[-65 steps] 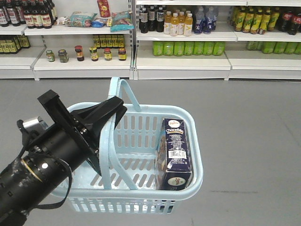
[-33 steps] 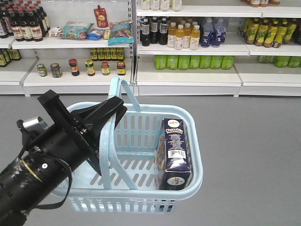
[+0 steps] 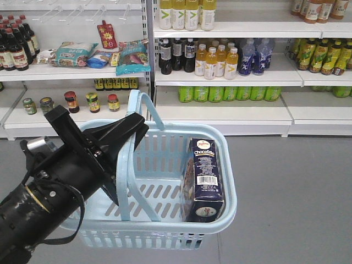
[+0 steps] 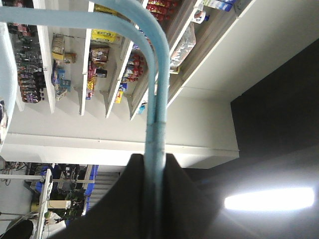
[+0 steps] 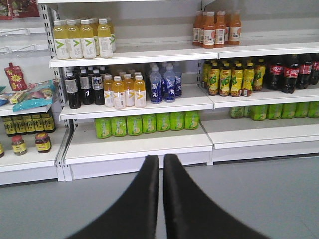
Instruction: Left arm holds basket, right arm returns cookies
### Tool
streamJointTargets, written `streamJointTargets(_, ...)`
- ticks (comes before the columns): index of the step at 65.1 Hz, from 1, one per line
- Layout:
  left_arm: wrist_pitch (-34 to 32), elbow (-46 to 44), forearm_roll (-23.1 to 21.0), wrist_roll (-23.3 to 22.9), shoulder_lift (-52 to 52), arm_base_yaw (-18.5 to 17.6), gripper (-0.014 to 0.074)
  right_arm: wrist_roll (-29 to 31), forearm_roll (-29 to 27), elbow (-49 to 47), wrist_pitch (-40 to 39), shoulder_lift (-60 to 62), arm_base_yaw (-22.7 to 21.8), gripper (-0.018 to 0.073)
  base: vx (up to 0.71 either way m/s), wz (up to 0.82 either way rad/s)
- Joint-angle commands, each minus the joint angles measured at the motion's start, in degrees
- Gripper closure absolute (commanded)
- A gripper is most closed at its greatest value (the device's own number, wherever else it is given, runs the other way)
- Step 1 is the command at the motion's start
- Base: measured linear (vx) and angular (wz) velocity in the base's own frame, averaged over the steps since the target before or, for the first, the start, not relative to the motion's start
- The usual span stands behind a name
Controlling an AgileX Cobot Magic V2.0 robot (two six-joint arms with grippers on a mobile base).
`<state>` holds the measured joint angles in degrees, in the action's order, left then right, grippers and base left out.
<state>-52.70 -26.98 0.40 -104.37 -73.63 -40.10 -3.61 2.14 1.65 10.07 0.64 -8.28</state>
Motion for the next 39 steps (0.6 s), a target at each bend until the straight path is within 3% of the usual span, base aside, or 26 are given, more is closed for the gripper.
streamJointTargets(1, -7.9, -1.7, -0.4, -0.3, 1.8, -0.4, 0.0599, 0.3, 0.3, 0.9, -4.1, 0.5, -0.2, 0.0566, 0.52, -0.04)
streamJointTargets(39, -7.9, -1.7, -0.4, -0.3, 1.8, -0.4, 0.0599, 0.3, 0.3, 0.9, -4.1, 0.5, -0.2, 0.0566, 0.51, -0.02)
